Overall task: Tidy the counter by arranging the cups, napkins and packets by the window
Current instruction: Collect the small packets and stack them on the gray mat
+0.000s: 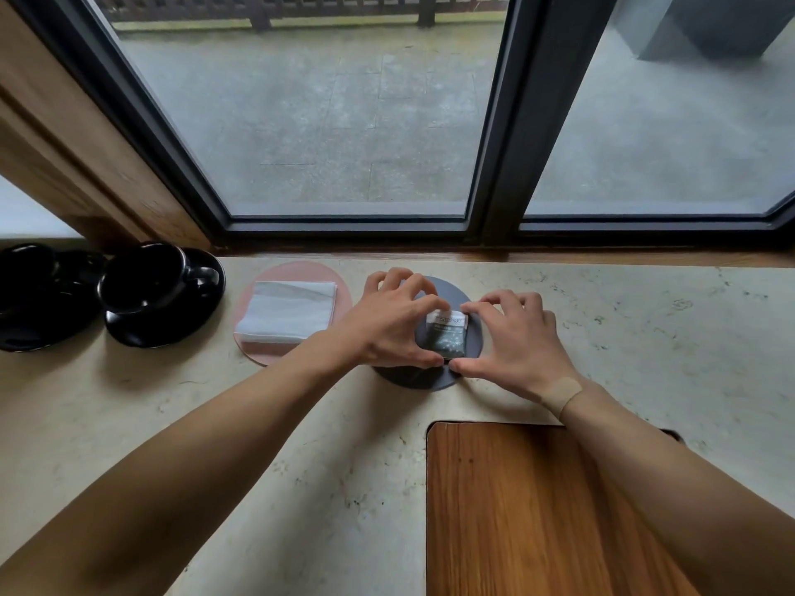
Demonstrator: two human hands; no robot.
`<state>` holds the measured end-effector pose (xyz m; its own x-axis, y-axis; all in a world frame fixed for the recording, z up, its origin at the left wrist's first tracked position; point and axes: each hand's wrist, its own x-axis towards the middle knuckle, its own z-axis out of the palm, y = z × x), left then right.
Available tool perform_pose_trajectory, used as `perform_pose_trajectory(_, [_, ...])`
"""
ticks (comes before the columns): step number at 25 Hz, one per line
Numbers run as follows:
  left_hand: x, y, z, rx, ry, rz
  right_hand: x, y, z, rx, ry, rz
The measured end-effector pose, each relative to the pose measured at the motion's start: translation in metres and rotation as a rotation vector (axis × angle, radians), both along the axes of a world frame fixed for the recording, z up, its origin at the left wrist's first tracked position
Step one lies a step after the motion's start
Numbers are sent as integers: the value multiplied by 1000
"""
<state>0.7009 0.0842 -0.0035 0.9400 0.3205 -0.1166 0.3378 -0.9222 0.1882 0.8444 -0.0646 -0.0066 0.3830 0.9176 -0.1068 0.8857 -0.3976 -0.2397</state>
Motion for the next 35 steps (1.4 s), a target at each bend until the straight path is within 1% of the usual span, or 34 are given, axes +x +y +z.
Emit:
perform_pose_trajectory(8, [2, -1, 1, -22, 34, 12, 0, 1, -1, -20, -10, -4])
perform_pose_trajectory(16, [0, 3, 3, 46, 24, -15, 2, 5, 0, -7, -84, 42])
perform_pose_trajectory(20, [2, 0, 3, 79, 16, -7, 7, 9, 5, -23, -59, 70])
perform_pose_trajectory(25, [0, -4, -1, 112, -26, 36, 14, 16, 6, -60, -91, 130])
perform_pose_trajectory(30, [2, -6, -1, 100, -18, 44, 18, 19, 10, -89, -107, 148])
perform_pose_trajectory(35, [-1, 0, 0, 79, 11, 42, 14, 13, 4, -59, -73, 117])
